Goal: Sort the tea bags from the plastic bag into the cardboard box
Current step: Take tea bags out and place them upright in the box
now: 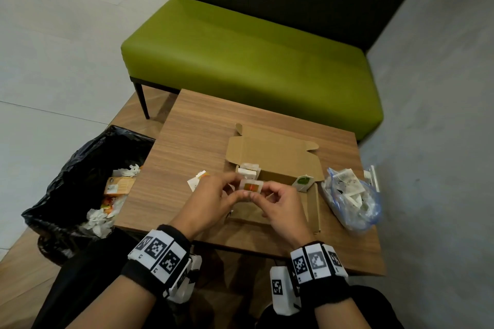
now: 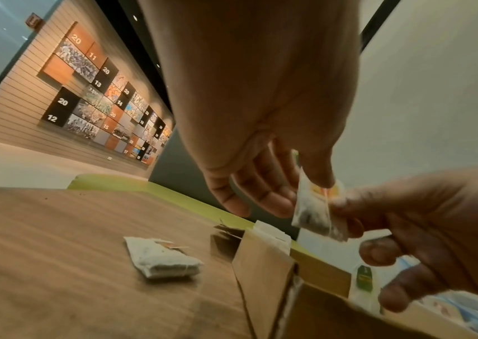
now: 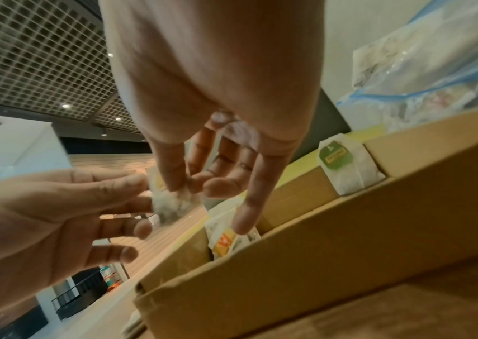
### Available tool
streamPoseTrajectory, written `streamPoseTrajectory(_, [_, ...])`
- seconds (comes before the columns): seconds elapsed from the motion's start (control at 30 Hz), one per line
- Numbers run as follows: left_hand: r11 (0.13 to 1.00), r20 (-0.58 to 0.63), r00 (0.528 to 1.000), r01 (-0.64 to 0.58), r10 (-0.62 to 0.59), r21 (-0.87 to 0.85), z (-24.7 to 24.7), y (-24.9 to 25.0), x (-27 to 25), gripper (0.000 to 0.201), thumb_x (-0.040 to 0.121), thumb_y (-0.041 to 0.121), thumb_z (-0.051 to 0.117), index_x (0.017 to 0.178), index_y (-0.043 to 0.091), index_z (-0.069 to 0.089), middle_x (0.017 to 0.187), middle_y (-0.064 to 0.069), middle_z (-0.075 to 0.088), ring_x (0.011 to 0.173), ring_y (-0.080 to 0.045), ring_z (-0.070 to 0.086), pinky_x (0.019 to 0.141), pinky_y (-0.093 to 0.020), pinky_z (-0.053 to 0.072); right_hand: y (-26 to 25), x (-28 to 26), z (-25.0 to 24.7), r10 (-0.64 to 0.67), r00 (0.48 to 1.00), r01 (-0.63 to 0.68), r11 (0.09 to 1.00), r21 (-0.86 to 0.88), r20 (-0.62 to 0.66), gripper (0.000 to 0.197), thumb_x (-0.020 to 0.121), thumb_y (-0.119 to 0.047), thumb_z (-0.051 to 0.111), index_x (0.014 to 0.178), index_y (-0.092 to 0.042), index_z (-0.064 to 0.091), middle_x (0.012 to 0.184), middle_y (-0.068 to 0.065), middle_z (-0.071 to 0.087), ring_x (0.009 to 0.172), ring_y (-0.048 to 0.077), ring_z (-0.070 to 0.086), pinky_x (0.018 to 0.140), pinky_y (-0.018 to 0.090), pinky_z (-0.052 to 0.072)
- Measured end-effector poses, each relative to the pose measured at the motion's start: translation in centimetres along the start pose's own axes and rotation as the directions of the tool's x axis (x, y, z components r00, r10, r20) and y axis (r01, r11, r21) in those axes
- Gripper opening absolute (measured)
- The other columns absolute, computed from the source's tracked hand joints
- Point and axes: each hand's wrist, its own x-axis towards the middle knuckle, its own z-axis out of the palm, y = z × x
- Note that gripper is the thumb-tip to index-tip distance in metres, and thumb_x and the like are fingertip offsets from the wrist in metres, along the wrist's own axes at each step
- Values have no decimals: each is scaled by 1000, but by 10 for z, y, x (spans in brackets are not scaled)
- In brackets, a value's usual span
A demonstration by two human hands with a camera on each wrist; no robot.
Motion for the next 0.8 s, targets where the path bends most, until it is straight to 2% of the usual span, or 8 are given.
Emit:
streamPoseTrajectory(0.1, [988,-153,976,157,-153,14,-9,-10,4,24,92,24,67,114,30,62,96,12,66,82,-4,63,69,-19,48,13,12,-1,116,987,-121,992,-37,-110,9,88,-25,74,79,-24,73,72,1,69,66,14,63,68,52,58])
streamPoseTrajectory(0.17, [962,-277,925,271,-259,6,-19,-23,7,19,93,20,66,110,25,61,94,10,65,81,-3,61,70,-22,49,22,22,-1,185,977,-197,974,-115,-107,9,87,-27,74,79,-24,73,74,-4,69,71,15,65,73,52,59])
streamPoseTrajectory(0.27, [914,-397,858,393,-326,98,-32,-44,8,16,91,16,66,107,16,63,96,0,67,81,-12,60,75,-29,46,28,33,7,221,974,-227,944,-241,-51,4,86,-32,75,86,-28,75,81,-10,69,80,13,67,75,48,60])
streamPoseTrajectory(0.33, [878,-414,835,455,-363,147,-34,-54,6,22,89,18,68,110,13,63,105,-5,68,93,-20,62,82,-34,49,28,38,12,228,973,-228,928,-296,-34,8,86,-35,75,91,-29,76,85,-11,70,85,12,67,78,45,60])
streamPoseTrajectory(0.47, [846,-402,830,493,-386,204,-30,-62,4,38,87,26,71,119,9,60,116,-9,63,106,-25,60,92,-39,49,27,46,15,213,973,-229,906,-356,-83,11,87,-33,73,94,-26,76,87,-11,74,85,10,67,79,36,56])
streamPoseTrajectory(0.57, [828,-365,841,502,-400,249,-27,-64,8,42,85,33,73,119,11,60,116,-8,58,109,-27,57,93,-39,47,27,48,19,219,966,-251,929,-271,-140,4,84,-27,76,86,-27,72,76,-8,73,73,10,69,72,39,60])
streamPoseTrajectory(0.67, [807,-322,856,500,-404,315,-23,-64,10,40,82,37,75,114,17,62,111,-6,55,107,-26,55,92,-42,48,27,48,22,236,955,-266,949,-167,-181,12,85,-19,76,85,-25,65,74,-3,73,61,13,70,65,42,62])
streamPoseTrajectory(0.8, [808,-339,849,507,-406,301,-20,-65,10,35,80,35,77,105,15,63,109,-7,56,109,-27,52,92,-42,46,28,44,19,217,955,-248,958,-144,-204,9,88,-20,72,87,-22,64,72,-2,73,60,12,70,67,43,62])
